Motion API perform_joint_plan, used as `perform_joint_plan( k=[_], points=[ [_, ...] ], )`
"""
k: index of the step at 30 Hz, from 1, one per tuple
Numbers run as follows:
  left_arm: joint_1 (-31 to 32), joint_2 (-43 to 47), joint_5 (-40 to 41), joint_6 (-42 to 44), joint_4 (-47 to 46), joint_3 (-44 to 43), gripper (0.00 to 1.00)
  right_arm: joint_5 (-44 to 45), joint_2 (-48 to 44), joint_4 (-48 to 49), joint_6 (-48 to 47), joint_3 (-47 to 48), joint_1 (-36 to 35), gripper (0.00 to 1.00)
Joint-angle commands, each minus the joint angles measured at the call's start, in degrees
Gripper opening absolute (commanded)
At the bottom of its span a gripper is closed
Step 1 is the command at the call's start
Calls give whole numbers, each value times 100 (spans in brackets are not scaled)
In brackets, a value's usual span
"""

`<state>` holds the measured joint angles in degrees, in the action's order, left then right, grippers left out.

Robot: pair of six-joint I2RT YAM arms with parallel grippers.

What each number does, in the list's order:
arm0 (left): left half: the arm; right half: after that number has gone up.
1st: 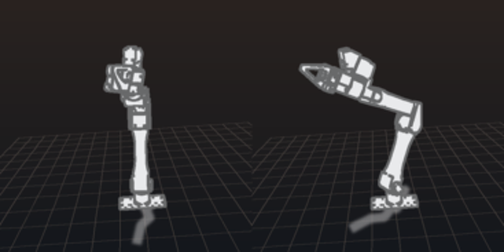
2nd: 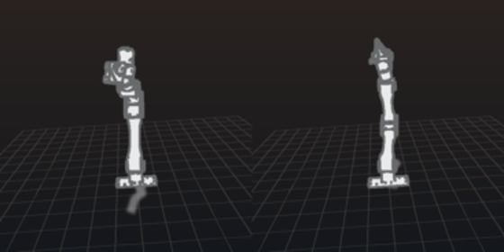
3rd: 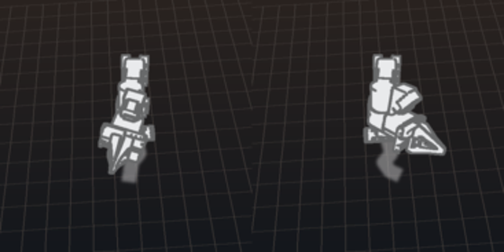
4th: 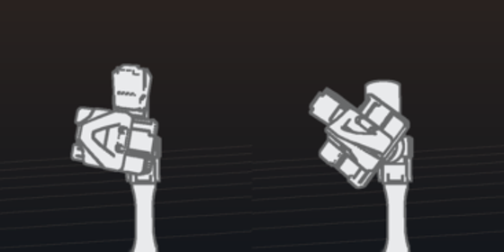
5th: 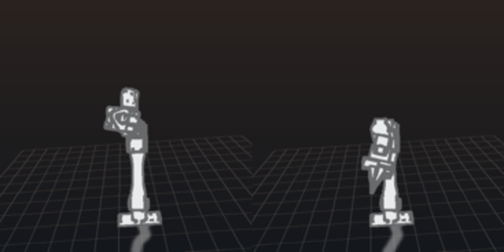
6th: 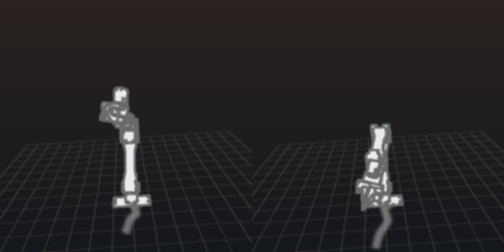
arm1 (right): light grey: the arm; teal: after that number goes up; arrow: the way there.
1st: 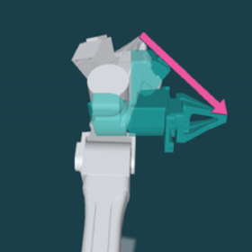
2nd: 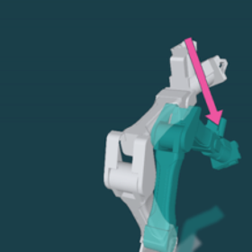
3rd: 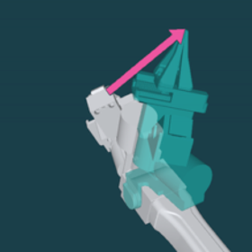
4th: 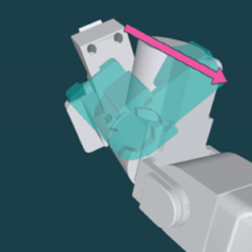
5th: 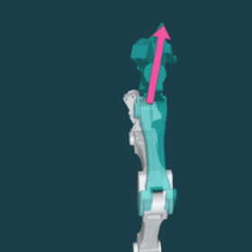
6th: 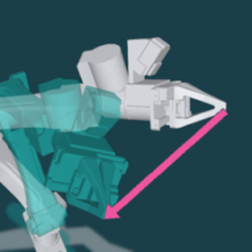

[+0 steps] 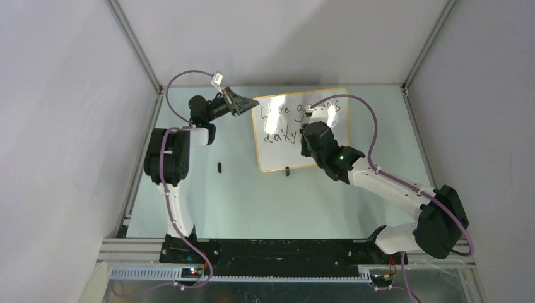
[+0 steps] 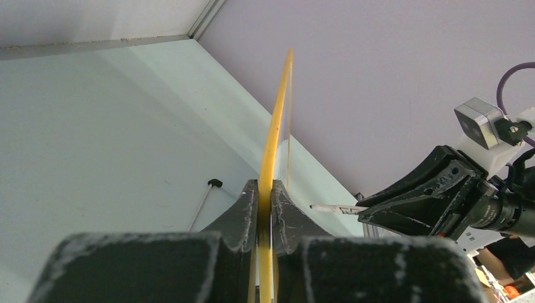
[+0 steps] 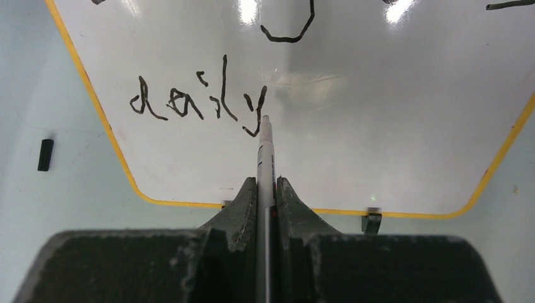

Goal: Write a sentence on the whiteboard

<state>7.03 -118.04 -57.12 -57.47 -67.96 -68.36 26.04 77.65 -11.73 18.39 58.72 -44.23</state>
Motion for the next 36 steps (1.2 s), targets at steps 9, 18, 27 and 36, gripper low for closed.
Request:
perform_joint_plan(
  k=[9, 18, 27, 36],
  points=[
    [100, 344, -96, 105, -46, 63, 0, 51, 185, 290, -63, -18, 108, 0],
    [101, 338, -94, 105, -33, 51, 0, 5, 326, 317, -60, -18, 207, 0],
    [106, 334, -95, 105, -26, 41, 0, -105, 534, 362, -69, 86, 274, 0],
    [105, 334, -96, 111, -25, 48, 0, -70, 659, 356, -59, 152, 291, 0]
  ],
)
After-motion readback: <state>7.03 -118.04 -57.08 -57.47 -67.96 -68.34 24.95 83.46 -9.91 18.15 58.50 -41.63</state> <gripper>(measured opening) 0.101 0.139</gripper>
